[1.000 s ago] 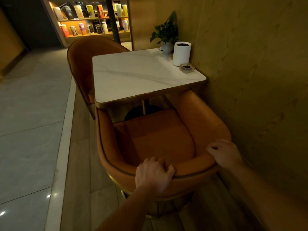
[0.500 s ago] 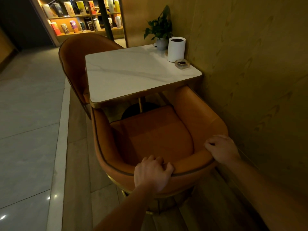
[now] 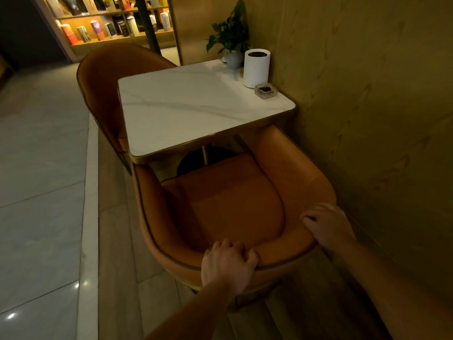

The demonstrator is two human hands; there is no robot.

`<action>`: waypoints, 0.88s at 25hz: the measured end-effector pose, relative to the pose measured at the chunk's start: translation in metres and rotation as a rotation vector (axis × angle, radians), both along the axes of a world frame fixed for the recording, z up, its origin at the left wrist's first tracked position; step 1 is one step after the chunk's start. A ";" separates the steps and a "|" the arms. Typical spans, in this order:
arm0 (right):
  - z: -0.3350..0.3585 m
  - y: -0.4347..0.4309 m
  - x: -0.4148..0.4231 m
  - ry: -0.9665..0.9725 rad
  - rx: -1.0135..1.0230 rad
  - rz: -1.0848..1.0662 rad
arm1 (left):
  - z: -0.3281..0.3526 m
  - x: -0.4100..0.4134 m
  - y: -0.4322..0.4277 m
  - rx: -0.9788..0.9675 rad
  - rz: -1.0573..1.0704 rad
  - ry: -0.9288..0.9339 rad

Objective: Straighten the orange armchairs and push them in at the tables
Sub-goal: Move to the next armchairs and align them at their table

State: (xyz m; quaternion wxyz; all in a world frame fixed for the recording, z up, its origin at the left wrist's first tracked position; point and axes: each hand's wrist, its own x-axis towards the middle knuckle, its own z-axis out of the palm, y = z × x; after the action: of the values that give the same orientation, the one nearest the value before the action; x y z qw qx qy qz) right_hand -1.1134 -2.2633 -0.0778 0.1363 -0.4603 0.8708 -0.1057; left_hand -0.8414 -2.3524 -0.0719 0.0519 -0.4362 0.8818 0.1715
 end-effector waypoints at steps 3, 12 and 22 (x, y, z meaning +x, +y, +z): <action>0.000 -0.002 0.001 0.033 0.015 0.000 | 0.005 0.000 0.000 0.026 0.020 -0.021; 0.061 -0.002 0.041 -0.203 0.081 -0.076 | 0.037 0.010 0.005 0.217 0.073 -0.143; 0.125 0.019 0.143 -0.317 -0.118 0.109 | 0.100 0.126 0.063 0.061 0.282 0.039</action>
State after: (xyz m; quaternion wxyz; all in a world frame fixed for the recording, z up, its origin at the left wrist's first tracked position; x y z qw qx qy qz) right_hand -0.9704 -2.2442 0.0470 0.2501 -0.4916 0.8045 -0.2206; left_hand -0.7153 -2.2891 0.0283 0.0232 -0.5507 0.8070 0.2121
